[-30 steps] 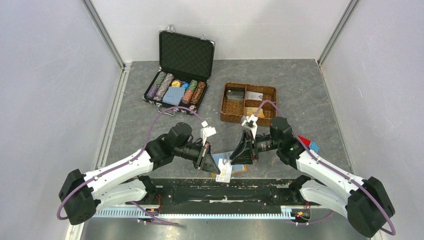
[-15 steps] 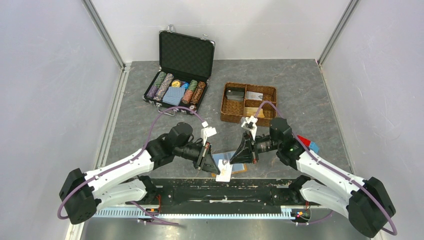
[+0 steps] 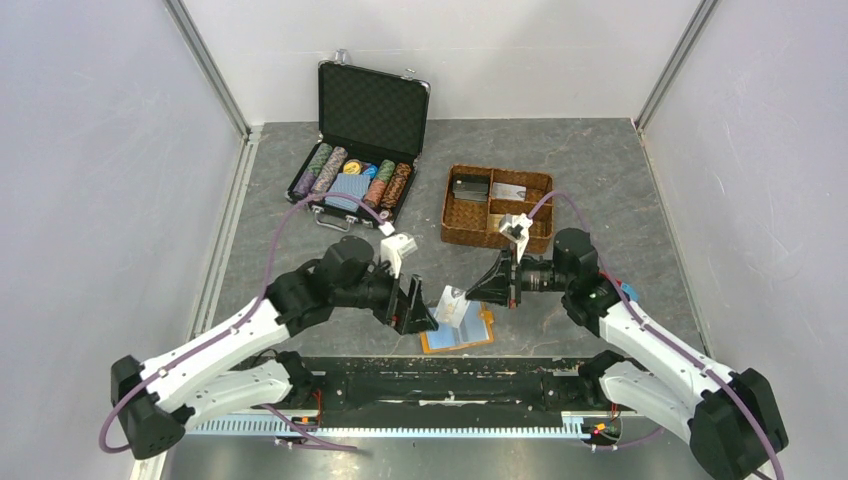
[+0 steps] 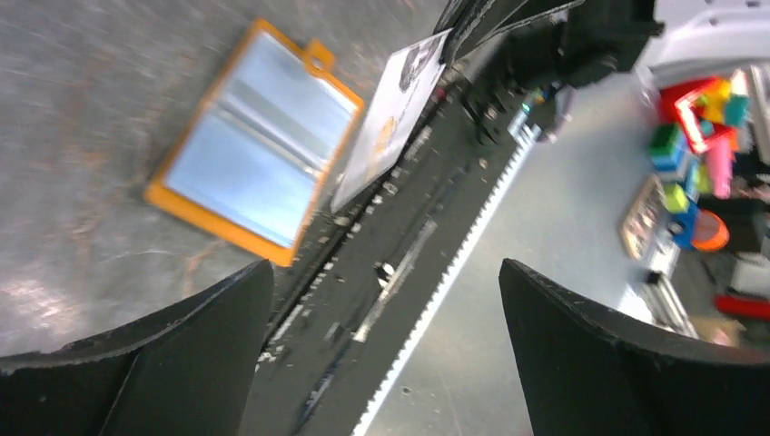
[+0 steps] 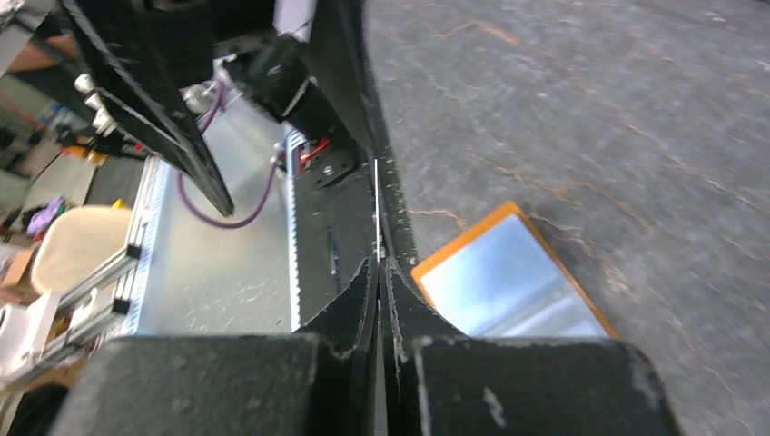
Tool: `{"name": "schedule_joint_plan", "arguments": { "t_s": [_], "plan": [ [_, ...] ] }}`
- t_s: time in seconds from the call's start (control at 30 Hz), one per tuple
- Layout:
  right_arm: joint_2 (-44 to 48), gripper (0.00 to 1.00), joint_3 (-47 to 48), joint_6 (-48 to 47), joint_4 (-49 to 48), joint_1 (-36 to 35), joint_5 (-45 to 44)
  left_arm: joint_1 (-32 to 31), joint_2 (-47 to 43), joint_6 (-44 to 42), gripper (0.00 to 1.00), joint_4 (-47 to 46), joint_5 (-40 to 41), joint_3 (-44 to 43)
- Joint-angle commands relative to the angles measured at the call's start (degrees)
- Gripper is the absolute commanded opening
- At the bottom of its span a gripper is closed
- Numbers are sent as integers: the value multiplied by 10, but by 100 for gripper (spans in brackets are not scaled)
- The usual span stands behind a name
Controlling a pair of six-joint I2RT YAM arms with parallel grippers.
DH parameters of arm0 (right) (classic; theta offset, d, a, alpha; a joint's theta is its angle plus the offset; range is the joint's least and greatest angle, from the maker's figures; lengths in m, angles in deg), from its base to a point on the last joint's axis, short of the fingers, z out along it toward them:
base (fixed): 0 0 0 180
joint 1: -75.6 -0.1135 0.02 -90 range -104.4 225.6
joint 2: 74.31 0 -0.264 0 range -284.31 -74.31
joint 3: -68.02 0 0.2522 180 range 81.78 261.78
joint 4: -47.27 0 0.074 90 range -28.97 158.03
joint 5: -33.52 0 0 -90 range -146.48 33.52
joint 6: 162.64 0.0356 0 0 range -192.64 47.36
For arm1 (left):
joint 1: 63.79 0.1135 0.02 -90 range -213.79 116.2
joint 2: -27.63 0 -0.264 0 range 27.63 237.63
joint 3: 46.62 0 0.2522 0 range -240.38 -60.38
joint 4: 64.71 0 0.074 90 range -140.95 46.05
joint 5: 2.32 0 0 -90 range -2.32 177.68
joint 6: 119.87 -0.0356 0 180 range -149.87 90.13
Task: Take the credit cards out of the card holder
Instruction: Place the credit card in the storage box.
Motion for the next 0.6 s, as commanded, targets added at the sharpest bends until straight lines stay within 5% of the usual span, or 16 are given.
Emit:
{"name": "schedule_joint_plan", "arguments": {
  "t_s": [0.0, 0.23, 0.57],
  "plan": [
    [0, 0, 44, -31, 59, 35, -50, 0, -63, -54, 100, 69, 183, -33],
    [-21, 0, 73, 6, 47, 116, -172, 0, -131, -57, 100, 103, 297, -37],
    [-85, 0, 67, 157, -108, 231, -347, 0, -167, -53, 100, 116, 324, -22]
  ]
}}
